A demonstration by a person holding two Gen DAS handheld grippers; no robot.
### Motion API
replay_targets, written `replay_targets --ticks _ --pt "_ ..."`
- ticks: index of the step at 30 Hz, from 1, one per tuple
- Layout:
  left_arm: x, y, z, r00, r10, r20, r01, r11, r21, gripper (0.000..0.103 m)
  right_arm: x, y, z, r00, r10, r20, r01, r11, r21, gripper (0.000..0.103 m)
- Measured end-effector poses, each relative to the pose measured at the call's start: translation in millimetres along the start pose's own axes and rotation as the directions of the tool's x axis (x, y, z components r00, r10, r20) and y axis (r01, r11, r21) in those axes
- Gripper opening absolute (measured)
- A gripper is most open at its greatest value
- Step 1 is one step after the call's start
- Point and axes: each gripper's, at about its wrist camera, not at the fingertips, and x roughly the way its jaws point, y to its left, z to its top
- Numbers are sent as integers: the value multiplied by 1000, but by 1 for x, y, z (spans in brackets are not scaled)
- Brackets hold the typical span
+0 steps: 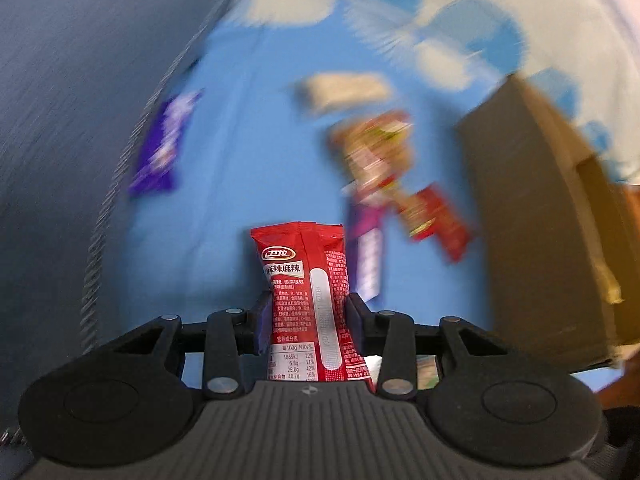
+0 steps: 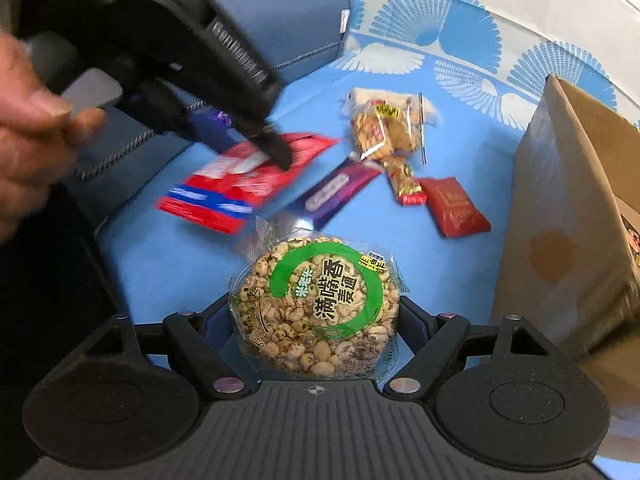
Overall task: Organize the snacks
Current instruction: 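Grasp the red spicy-strip packet with the left tool while the right tool grasps the green-labelled nut bag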
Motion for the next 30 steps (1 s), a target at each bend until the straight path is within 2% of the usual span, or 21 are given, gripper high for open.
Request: replay_targets --ticks 5,8,15,21,30 --pt "10 11 3 995 76 -63 -79 995 -53 47 1 2 -10 999 -11 -39 10 1000 -26 84" --pt "11 16 2 994 74 -85 -80 994 -76 51 6 1 -11 999 -16 -52 15 1000 -19 85" --pt "17 7 3 994 57 -94 -61 997 -36 66 11 -1 -9 998 0 -62 0 1000 -4 86" --pt "22 -4 2 991 93 -96 -92 996 20 69 14 0 -8 998 1 -68 -2 1000 -8 87" --pt "27 -19 -1 983 166 -78 -157 981 109 67 15 -1 -10 997 -1 -72 1 1000 -2 87"
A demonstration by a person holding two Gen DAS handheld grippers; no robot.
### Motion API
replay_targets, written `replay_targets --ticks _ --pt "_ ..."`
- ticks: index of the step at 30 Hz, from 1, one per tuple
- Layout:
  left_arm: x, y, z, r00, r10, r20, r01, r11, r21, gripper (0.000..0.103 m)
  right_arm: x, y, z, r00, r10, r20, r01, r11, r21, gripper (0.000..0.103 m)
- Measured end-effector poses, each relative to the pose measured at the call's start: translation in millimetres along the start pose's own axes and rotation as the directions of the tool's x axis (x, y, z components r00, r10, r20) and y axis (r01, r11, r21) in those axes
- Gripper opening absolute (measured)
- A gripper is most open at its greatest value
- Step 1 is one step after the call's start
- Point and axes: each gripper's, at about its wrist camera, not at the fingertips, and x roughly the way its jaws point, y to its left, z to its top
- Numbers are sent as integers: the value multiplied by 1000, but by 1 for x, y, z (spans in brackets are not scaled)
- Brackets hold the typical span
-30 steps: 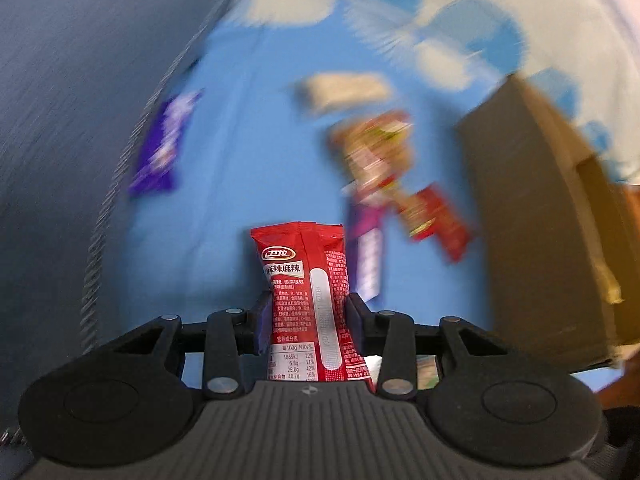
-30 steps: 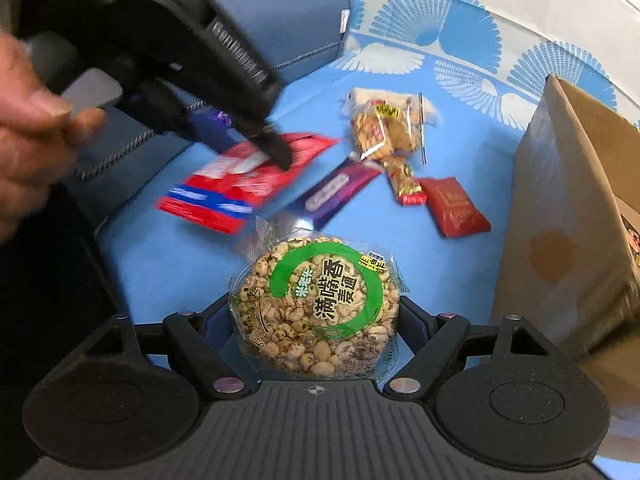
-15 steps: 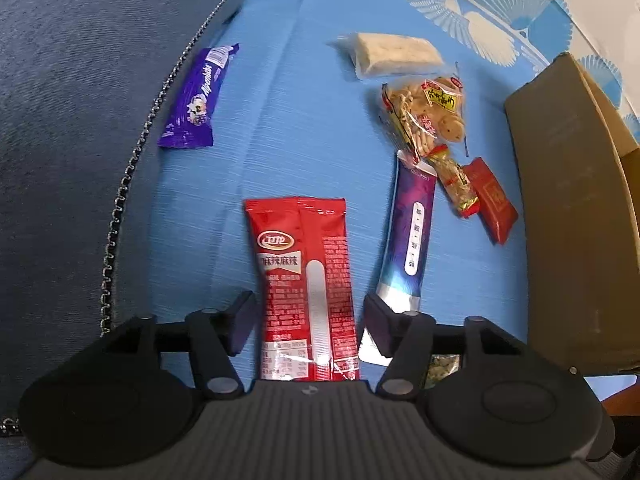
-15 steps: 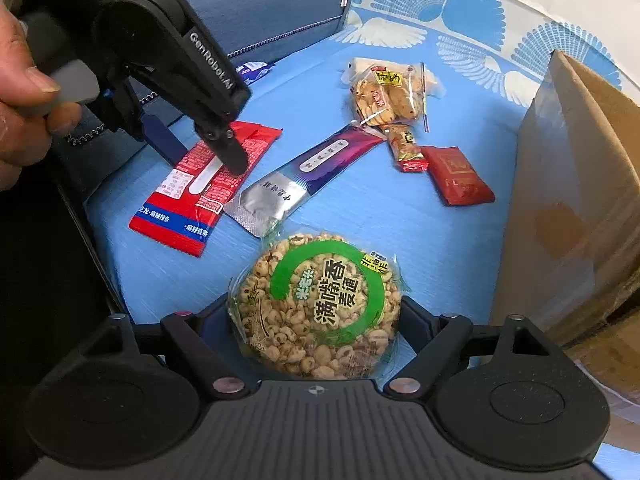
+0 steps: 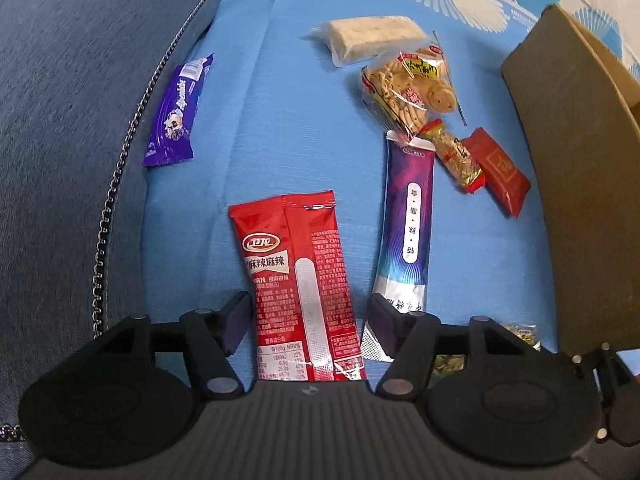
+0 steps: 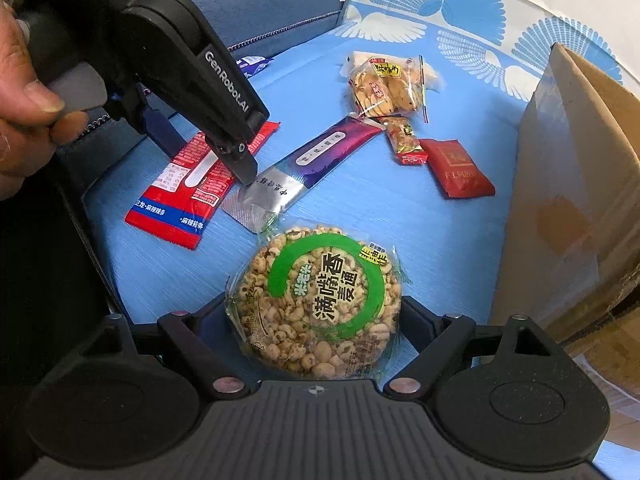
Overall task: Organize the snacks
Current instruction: 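Grasp the red spicy-strip packet with the left tool while the right tool grasps the green-labelled nut bag, then carry both packets over the box and open both tools to release them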
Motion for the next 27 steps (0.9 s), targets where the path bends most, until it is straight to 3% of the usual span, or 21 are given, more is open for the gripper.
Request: replay_targets --ticks 6,14,21,27 --pt "-2 -4 -2 999 28 25 -28 999 21 50 -2 3 -1 1000 -17 17 17 1000 -25 84" --pt "-22 2 -4 991 -36 128 37 999 -2 46 -27 -2 3 992 -24 127 27 999 -19 83" --pt "-52 6 -13 950 -153 274 157 988 7 46 -49 -7 13 971 -15 238 16 1000 -4 83" --pt "-70 9 -21 898 -220 382 232 973 13 46 -65 -9 18 944 -1 329 2 1000 -5 84"
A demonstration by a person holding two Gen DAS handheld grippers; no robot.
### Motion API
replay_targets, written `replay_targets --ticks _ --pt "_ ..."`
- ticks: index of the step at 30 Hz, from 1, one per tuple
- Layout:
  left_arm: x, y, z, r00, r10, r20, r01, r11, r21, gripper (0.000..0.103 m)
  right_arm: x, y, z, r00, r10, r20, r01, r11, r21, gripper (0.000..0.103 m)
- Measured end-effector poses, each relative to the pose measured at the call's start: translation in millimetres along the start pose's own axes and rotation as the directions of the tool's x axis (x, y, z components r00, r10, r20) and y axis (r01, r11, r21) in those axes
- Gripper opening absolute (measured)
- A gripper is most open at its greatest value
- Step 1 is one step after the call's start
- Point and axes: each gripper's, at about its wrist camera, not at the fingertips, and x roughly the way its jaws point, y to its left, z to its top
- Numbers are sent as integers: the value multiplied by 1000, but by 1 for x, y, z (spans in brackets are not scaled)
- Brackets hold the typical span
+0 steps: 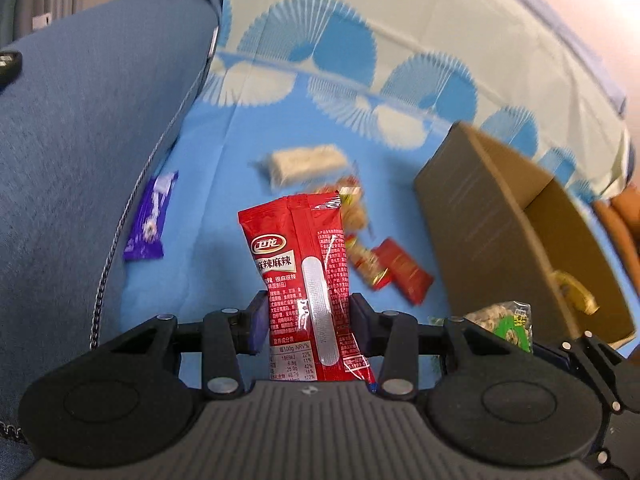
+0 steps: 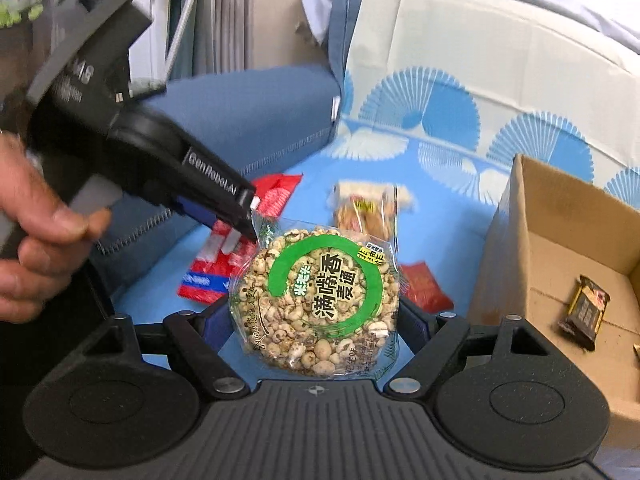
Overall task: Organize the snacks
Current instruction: 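Carry both packets over the box and open both tools to release them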
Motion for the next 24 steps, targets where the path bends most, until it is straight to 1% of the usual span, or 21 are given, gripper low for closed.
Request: replay_targets --ticks 4,7,10,13,21,24 --pt "-14 1 2 994 -49 99 51 999 -19 46 -11 -8 9 998 1 69 -2 1000 16 84" --pt "-20 2 3 989 -66 135 70 997 -30 46 -18 -17 15 993 -9 116 6 1000 26 84" --pt "-19 2 4 988 -66 140 71 997 -34 46 -23 -25 21 987 -23 160 20 1000 21 84" --pt "-18 0 4 989 -55 137 59 998 -29 46 -24 -34 26 982 -33 187 29 999 20 84" --pt "-5 -10 5 992 -30 123 28 999 18 46 -29 -51 30 973 -53 226 44 998 48 84" --pt "-2 -7 7 993 -16 120 15 1000 12 46 -30 -61 33 969 -66 238 49 996 77 84"
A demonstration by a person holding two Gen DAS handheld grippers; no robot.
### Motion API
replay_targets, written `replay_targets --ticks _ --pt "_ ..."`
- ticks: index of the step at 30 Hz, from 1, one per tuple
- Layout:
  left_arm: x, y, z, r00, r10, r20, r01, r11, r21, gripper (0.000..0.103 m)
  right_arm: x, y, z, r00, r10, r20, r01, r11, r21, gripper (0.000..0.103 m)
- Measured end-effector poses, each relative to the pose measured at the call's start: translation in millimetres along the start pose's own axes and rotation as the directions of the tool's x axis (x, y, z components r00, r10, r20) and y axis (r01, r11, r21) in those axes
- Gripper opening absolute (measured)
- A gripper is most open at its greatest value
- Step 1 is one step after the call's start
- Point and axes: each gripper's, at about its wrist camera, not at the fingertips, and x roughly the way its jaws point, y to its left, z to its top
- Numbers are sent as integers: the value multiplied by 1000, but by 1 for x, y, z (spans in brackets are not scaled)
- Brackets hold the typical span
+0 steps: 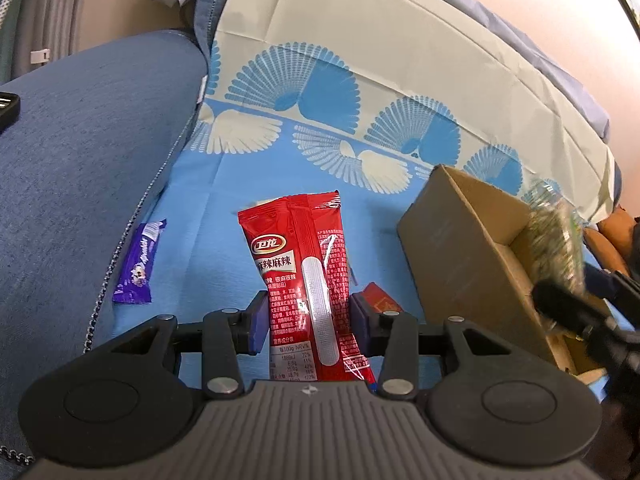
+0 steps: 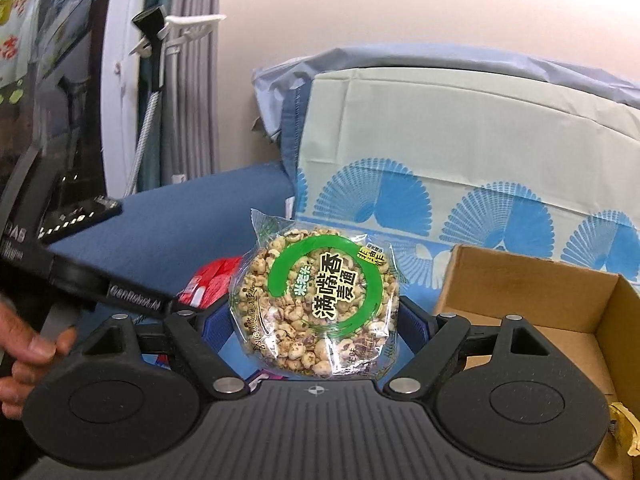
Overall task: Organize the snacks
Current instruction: 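Carry both packets over the box and open both tools to release them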
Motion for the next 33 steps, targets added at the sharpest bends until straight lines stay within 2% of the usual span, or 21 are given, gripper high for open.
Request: replay_targets --ticks 9,15,22,33 --pt "1 -10 5 999 52 -7 -52 999 13 46 4 -51 6 998 -56 -27 60 976 207 84" --pt "8 -40 13 999 35 -10 -34 999 29 46 3 -77 6 985 -160 -66 172 950 260 84" --pt "13 -105 38 998 -49 37 46 994 98 46 -4 -106 2 940 -312 -138 339 899 277 84" --pt "26 -207 67 974 -214 76 194 957 215 46 -25 -136 2 892 -429 -144 452 836 312 84"
